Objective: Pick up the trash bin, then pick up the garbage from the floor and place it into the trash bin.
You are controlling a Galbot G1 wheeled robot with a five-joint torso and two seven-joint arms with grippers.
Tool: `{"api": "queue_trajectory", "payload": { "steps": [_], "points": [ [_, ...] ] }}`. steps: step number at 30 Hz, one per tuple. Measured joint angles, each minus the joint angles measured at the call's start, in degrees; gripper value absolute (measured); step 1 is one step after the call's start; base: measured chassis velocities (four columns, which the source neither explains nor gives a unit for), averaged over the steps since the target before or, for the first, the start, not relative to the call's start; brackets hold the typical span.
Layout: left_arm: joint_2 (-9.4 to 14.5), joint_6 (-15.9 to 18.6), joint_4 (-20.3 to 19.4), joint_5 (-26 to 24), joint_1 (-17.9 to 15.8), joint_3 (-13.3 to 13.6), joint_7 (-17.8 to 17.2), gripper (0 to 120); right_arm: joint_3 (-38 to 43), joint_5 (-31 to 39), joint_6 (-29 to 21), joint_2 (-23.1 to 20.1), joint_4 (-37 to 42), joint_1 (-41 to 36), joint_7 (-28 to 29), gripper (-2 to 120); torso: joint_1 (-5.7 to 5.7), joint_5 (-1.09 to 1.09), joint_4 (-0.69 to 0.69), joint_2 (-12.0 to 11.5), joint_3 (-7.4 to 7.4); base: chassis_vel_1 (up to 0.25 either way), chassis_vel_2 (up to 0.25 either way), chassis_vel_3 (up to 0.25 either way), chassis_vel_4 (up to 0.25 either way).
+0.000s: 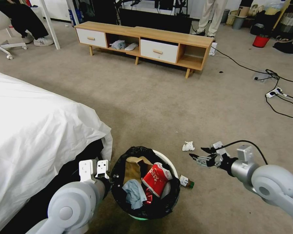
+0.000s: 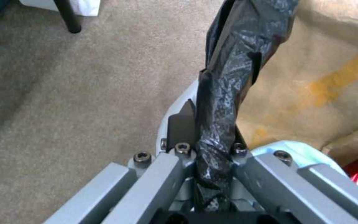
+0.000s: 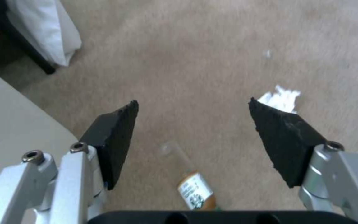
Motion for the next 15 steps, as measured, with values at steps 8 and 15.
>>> {"api": "queue_trajectory", "payload": {
  "steps": [8,15],
  "points": [
    [-2.30,0.00,1.23,3.00,-0.26,0.18,1.02,1,-6.61,0.12,-2.06,2.97,-5.07,5.60,1.79,93,0.00,0.00,-0.01,0.00,0.00,0.000,0.000,0.000,0.000],
    [-4.04,0.00,2.28,6.52,0.42,0.20,2.04,1,-6.16,-1.39,-0.65,4.10,-5.94,3.69,2.17,100,0.00,0.00,-0.01,0.00,0.00,0.000,0.000,0.000,0.000]
  ]
}}
